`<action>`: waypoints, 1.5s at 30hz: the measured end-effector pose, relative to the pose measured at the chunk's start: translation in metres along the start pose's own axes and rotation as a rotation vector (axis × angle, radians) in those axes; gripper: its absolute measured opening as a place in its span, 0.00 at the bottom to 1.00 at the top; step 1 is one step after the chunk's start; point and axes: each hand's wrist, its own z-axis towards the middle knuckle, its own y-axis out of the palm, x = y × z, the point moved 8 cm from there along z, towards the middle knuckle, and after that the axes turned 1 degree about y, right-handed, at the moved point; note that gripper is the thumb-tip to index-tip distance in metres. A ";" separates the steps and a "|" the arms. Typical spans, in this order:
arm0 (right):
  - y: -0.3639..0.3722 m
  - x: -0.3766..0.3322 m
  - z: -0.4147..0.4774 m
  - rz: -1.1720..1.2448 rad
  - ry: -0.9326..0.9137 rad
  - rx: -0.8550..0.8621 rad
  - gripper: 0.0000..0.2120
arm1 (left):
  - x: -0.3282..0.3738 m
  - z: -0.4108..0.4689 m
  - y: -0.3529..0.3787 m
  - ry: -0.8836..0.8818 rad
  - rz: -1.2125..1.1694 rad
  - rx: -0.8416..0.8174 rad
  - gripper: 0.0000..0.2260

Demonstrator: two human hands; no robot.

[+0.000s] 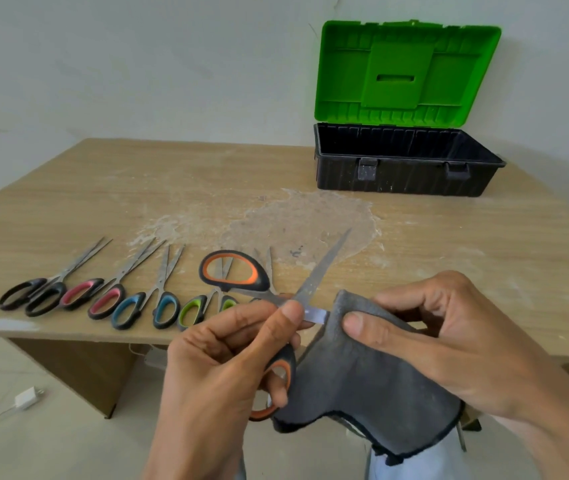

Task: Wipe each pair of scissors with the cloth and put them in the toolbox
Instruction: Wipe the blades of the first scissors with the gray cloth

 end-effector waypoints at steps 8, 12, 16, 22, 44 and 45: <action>0.005 -0.004 0.002 -0.016 -0.050 0.040 0.21 | 0.001 -0.002 0.005 -0.004 -0.010 -0.026 0.12; 0.005 -0.002 0.003 0.016 -0.037 -0.015 0.14 | 0.007 0.000 -0.005 0.053 -0.018 0.012 0.10; -0.007 0.006 -0.003 0.061 -0.011 -0.015 0.15 | 0.013 0.000 -0.015 0.088 0.032 0.005 0.10; -0.033 0.017 -0.010 0.251 0.025 0.042 0.17 | 0.031 -0.003 -0.008 0.171 0.239 -0.120 0.05; -0.067 -0.005 -0.010 -0.019 -0.080 0.022 0.19 | 0.049 -0.006 0.006 0.245 0.597 -0.352 0.08; -0.066 -0.006 -0.009 -0.036 -0.072 0.001 0.17 | 0.050 -0.006 0.008 0.254 0.624 -0.358 0.08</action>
